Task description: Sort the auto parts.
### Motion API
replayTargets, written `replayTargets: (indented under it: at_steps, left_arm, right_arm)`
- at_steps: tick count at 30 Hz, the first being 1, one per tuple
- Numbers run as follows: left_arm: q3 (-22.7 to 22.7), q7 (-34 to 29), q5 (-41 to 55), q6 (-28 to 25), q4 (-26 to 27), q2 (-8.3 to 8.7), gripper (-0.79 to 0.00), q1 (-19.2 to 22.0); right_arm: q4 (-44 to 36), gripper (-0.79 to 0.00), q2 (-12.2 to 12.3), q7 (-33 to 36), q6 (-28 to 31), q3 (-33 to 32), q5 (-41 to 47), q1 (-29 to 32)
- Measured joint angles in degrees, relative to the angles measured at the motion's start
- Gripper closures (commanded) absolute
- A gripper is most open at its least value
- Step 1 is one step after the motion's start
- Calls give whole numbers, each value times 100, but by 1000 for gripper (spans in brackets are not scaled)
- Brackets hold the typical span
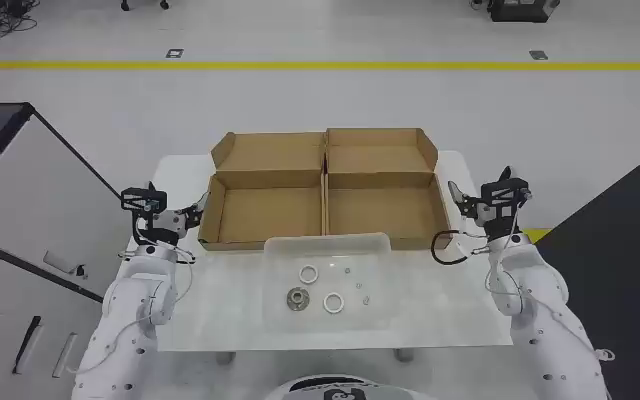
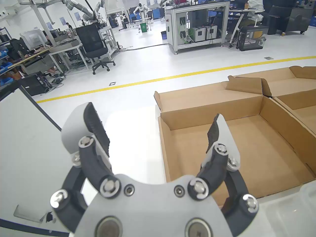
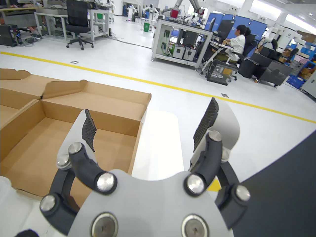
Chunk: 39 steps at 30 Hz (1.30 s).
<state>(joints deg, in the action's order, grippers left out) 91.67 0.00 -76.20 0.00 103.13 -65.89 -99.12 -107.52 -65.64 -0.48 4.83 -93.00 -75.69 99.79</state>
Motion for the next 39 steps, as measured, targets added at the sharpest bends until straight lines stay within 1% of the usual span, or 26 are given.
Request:
replayTargets:
  at_steps: [3, 7, 11, 14, 17, 20, 25, 29, 34, 39]
  left_arm:
    - [0, 0, 0, 0, 0, 0, -785, 0]
    - [0, 0, 0, 0, 0, 0, -785, 0]
    - [0, 0, 0, 0, 0, 0, -785, 0]
    - [0, 0, 0, 0, 0, 0, -785, 0]
    - [0, 0, 0, 0, 0, 0, -785, 0]
    - [0, 0, 0, 0, 0, 0, -785, 0]
    - [0, 0, 0, 0, 0, 0, -785, 0]
    - [0, 0, 0, 0, 0, 0, -785, 0]
    - [0, 0, 0, 0, 0, 0, -785, 0]
    - [0, 0, 0, 0, 0, 0, -785, 0]
  right_arm:
    - [-465, -785, 58, 215, 666, -264, -44, 118]
    - [-982, -785, 135, 678, 1640, -639, 158, 134]
    - [-1399, -785, 220, 1369, 2663, -923, 509, -25]
    - [-1520, -785, 289, 1924, 3369, -1028, 712, -232]
    - [-1500, -785, 357, 2448, 3941, -1037, 892, -539]
    - [-1391, -785, 417, 2922, 4372, -905, 1132, -883]
    - [-1301, -785, 513, 3656, 4984, -520, 1437, -1475]
    - [-1294, -785, 575, 4145, 5246, -71, 1596, -1977]
    - [-1245, -785, 670, 4667, 5320, 543, 1870, -2496]
    - [-1002, -785, 883, 4678, 5315, 1205, 1859, -2901]
